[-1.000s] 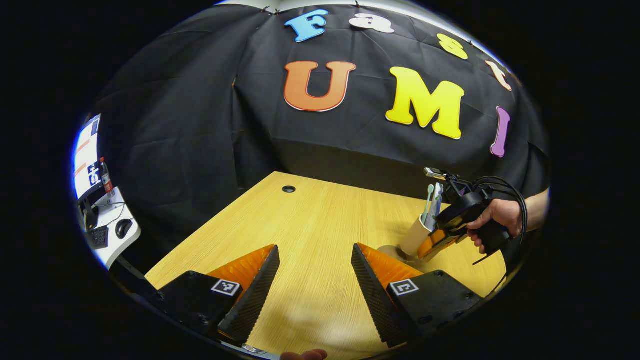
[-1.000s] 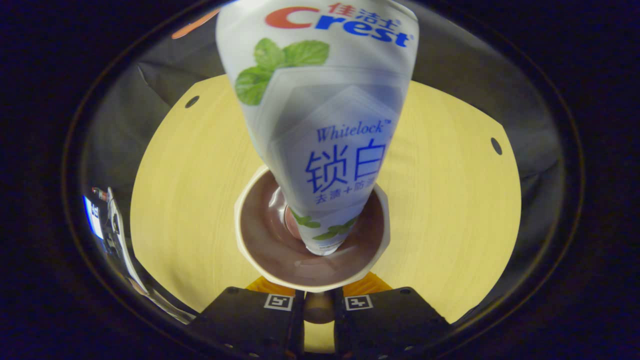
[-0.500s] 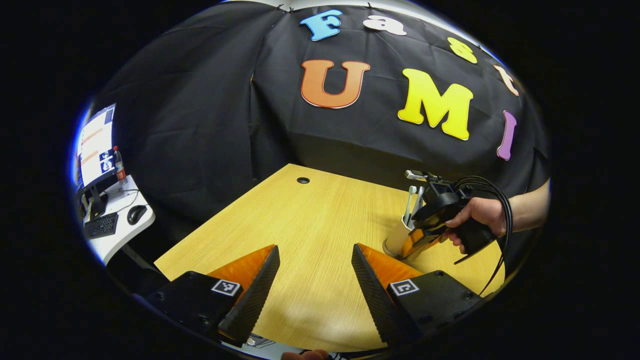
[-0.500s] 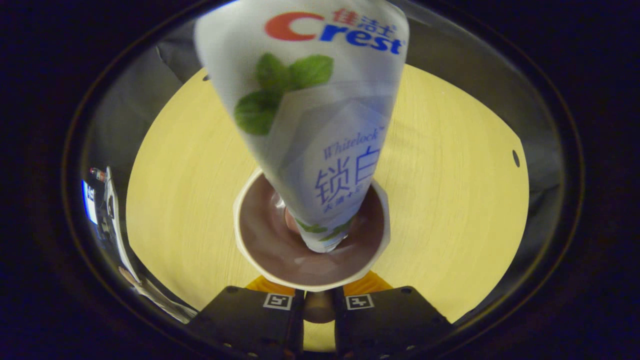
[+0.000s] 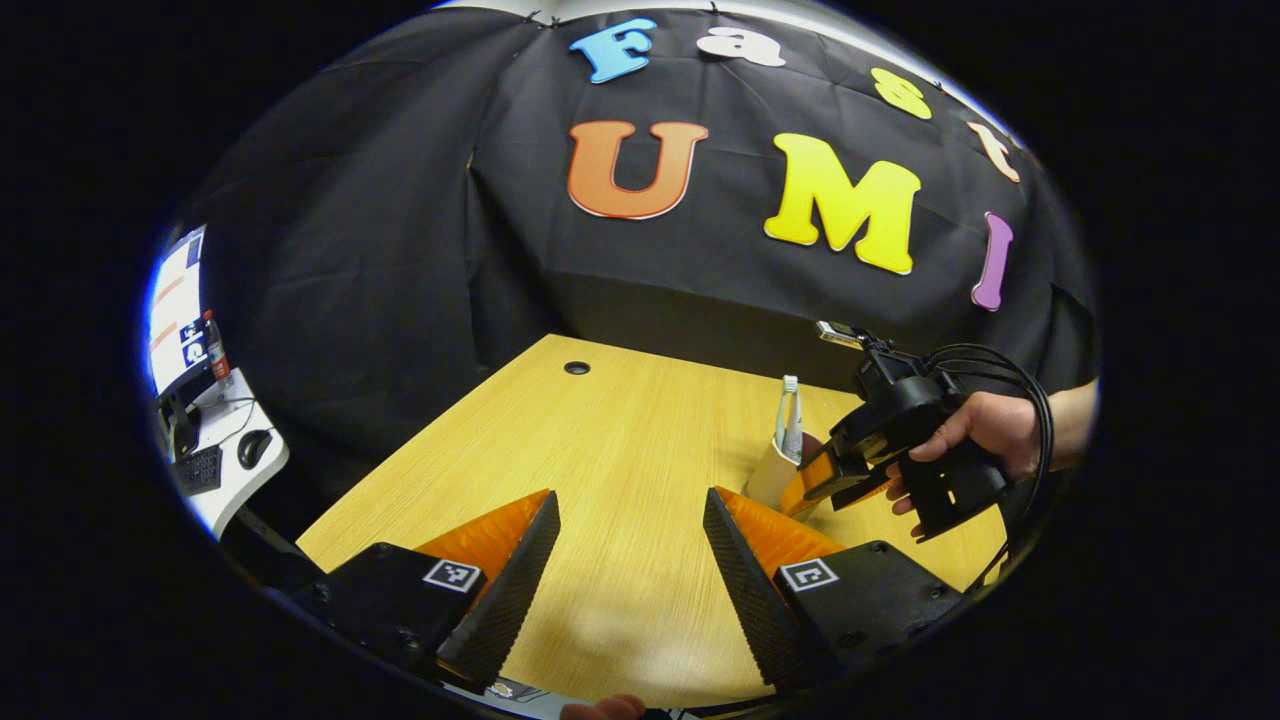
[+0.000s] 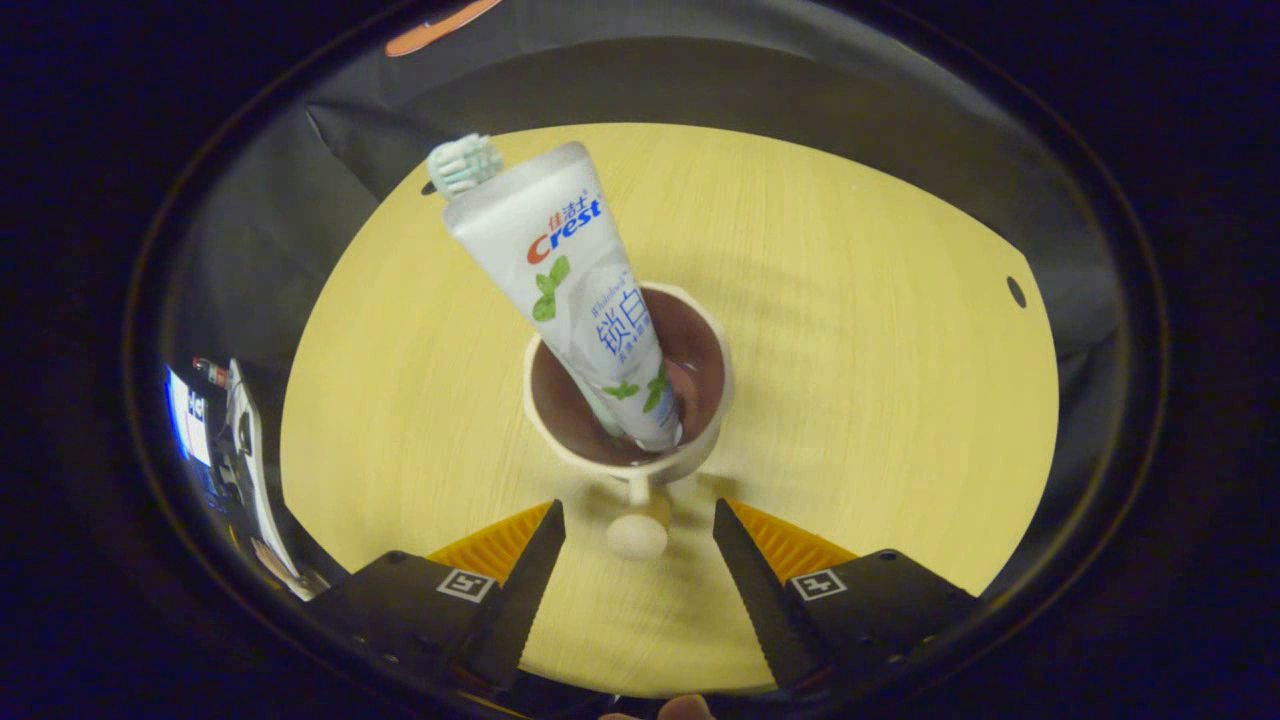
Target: Put the toothbrush and toothpaste on the desktop into the cup, then pick up the cup and place it on the coaster on the desktop.
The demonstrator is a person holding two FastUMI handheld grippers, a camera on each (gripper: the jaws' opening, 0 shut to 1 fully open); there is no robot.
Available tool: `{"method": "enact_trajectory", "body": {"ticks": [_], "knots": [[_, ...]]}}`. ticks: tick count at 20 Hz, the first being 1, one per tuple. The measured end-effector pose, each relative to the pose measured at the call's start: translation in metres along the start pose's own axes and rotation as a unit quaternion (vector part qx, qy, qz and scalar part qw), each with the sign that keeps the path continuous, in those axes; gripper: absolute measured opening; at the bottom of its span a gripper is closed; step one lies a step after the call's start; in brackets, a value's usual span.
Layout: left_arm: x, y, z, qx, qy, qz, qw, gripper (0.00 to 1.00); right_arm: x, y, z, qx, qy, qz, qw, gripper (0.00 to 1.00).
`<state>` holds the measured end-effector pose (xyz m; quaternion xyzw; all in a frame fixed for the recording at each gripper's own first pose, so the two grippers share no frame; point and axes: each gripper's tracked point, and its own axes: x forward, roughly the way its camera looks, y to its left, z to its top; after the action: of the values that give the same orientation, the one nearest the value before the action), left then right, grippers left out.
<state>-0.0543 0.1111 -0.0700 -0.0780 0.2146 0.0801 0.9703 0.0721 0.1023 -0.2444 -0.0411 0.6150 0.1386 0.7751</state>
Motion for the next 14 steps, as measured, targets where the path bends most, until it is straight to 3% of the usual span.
{"method": "enact_trajectory", "body": {"ticks": [5, 8, 11, 14], "knots": [[0.018, -0.040, 0.022, 0.017, -0.011, -0.036, 0.999, 0.93, -0.054, -0.040, -0.028, 0.041, -0.063, -0.003, 0.997, 0.92], [0.027, -0.066, 0.050, 0.015, -0.034, -0.051, 0.998, 0.93, -0.102, -0.089, -0.017, 0.037, -0.168, -0.046, 0.984, 0.93], [0.028, -0.094, 0.089, 0.019, -0.071, -0.067, 0.995, 0.92, -0.170, -0.115, 0.008, 0.027, -0.303, -0.070, 0.950, 0.96], [0.024, -0.125, 0.129, 0.023, -0.103, -0.094, 0.990, 0.95, -0.239, -0.129, 0.024, 0.033, -0.431, -0.094, 0.897, 0.96]]}}
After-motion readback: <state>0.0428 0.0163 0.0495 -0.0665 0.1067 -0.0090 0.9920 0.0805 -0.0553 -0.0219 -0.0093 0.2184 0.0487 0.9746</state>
